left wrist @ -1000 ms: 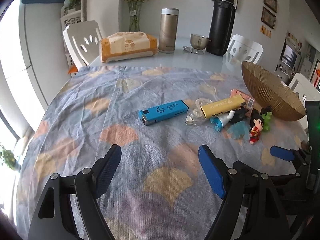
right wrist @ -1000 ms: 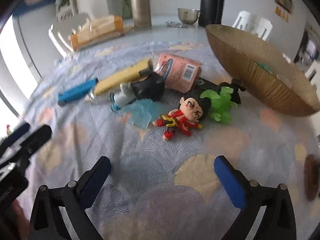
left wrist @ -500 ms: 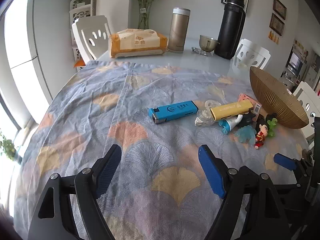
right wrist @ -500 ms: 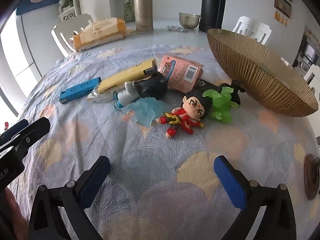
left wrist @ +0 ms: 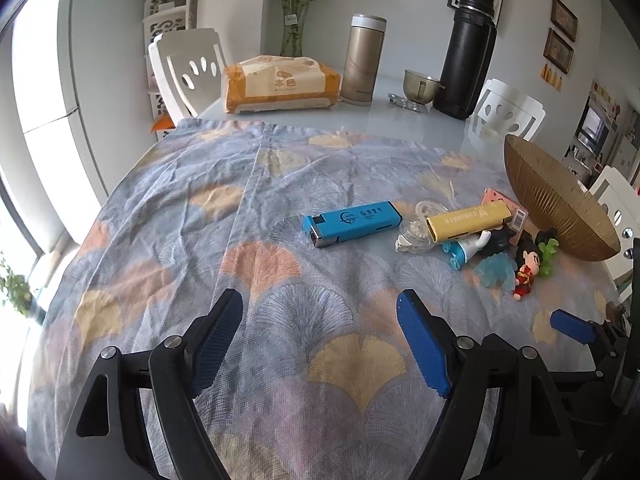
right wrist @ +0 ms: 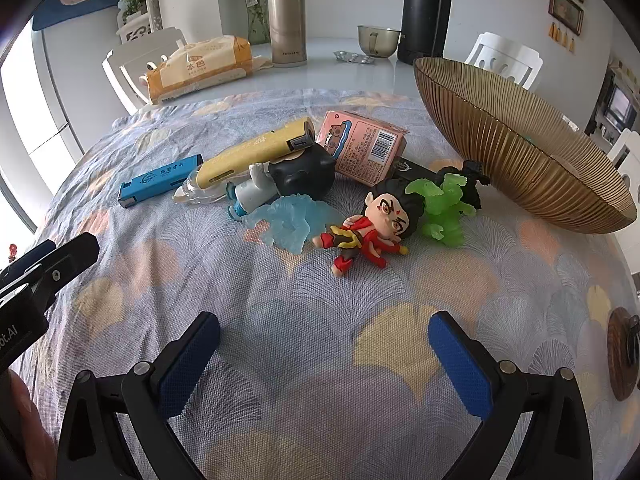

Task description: Organize rigid objects

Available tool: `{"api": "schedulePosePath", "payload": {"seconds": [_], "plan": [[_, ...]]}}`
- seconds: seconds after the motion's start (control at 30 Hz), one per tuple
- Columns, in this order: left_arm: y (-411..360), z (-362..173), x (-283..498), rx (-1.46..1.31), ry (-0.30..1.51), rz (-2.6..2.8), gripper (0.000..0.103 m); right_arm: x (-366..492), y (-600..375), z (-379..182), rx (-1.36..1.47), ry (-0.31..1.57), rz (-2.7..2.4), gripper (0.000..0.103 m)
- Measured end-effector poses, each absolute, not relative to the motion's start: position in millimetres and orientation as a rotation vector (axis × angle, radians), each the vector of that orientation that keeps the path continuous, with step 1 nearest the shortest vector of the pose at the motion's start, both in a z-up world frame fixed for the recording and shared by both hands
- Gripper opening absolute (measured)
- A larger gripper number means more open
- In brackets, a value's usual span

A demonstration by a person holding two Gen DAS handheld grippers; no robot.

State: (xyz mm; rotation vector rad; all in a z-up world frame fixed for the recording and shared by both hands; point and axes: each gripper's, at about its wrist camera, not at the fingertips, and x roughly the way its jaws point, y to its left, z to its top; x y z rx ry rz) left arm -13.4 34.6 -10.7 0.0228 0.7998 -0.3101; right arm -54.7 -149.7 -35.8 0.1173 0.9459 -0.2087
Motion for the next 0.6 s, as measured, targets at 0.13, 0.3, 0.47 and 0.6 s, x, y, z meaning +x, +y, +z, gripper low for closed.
{"api": "schedulePosePath", "payload": {"seconds": [0.13, 0.3, 0.47, 0.6], "plan": [[29.5, -10.8, -15.5, 0.056, 0.792, -0.312, 0.078, -54.8, -149.7, -35.8, 0.117, 0.946, -0.209, 0.103], [27.5, -10.6, -17.3, 0.060, 0.794, -0.313, 0.078, -54.5, -149.2, -36.0, 0.117, 0.946, -0.208, 0.103], [27.4, -9.7, -17.6, 0.056, 0.797, -0.312, 0.078, -54.5, -149.1, -36.0, 0.117, 0.946, -0.208, 0.103], [29.1, -9.9, -17.2, 0.048, 0.800, -0.305, 0.078, -54.6, -149.4, -35.7, 0.117, 0.946, -0.208, 0.103]]}}
